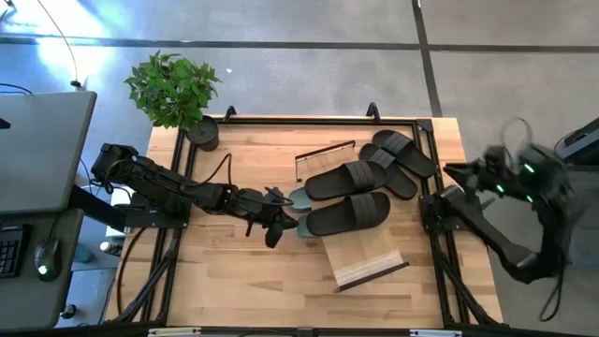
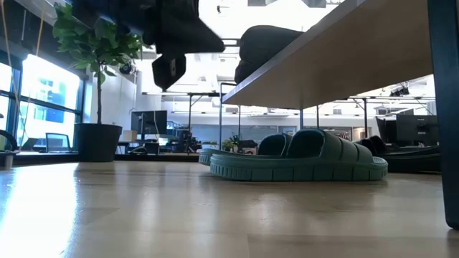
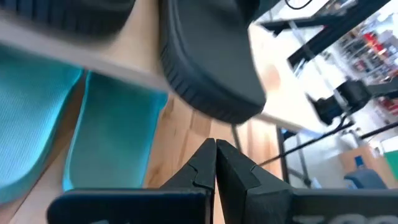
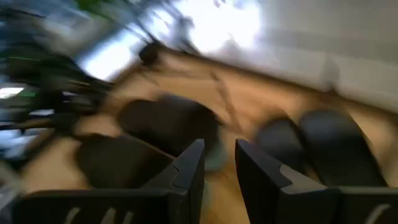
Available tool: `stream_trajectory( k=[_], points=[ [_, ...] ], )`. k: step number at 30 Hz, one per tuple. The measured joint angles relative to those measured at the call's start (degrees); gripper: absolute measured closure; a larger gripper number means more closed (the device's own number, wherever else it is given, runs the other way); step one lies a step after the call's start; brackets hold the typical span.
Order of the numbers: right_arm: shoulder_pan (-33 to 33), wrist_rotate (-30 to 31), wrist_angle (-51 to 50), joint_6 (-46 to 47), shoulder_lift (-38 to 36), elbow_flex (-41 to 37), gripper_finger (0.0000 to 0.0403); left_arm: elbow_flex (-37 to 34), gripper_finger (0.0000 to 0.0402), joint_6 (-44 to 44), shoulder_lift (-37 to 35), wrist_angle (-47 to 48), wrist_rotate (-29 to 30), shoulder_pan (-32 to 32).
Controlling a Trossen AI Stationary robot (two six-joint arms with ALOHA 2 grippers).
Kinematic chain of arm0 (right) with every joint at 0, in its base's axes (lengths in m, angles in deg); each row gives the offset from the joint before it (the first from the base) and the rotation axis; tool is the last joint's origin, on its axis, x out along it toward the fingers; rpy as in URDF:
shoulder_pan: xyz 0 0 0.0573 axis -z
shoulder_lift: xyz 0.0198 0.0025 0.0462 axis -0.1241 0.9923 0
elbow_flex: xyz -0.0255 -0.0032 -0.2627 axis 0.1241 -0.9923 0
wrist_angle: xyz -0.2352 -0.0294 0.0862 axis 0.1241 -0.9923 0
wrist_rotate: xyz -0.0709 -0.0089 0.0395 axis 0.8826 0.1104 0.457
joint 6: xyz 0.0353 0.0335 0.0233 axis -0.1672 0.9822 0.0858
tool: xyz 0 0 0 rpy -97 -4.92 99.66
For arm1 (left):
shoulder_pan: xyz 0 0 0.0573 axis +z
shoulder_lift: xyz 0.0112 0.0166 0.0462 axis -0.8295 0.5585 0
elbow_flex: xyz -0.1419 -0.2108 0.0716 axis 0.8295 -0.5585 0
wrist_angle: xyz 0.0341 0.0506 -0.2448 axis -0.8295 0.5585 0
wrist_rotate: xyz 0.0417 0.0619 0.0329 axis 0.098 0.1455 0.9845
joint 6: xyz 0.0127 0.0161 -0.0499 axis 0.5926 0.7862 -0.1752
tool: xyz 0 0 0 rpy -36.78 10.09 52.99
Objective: Pick and place slides into the shelf
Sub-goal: Put the black slides under the shelf
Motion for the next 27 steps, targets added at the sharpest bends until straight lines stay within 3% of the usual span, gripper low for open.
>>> stream_trajectory(
  k=[5, 8, 12, 14, 18, 22, 27],
  points=[
    [-0.8, 16.1, -10.8, 13.7, 12.5, -3.5, 0.0320, 0.0, 0.0401, -0.1, 0.0, -2.8, 0.1, 0.0],
    [-1.5, 12.4, -7.6, 14.3, 18.0, -9.1, 0.0320, 0.0, 0.0401, -0.1, 0.0, -4.2, 0.0, 0.0],
    [-1.2, 0.9, 8.5, 18.7, 22.8, -17.7, 0.0320, 0.0, 0.0401, -0.1, 0.0, -4.3, -0.1, 0.0],
    [-0.4, -0.2, 17.3, 22.7, 24.5, -21.1, 0.0320, 0.0, 0.0401, -0.1, 0.0, -4.3, -0.7, 0.0],
    [2.0, 5.2, 26.5, 28.6, 25.9, -25.5, 0.0320, 0.0, 0.0401, -0.1, 0.0, -4.4, -2.0, 0.0],
    [4.2, 12.2, 28.7, 32.7, 25.7, -26.9, 0.0320, 0.0, 0.0401, 0.3, 0.0, -4.4, -2.1, 0.0],
    [4.7, 16.4, 29.1, 37.4, 25.8, -26.9, 0.0300, 0.0, 0.0401, 0.8, 0.0, -4.4, -2.1, 0.0]
  ],
)
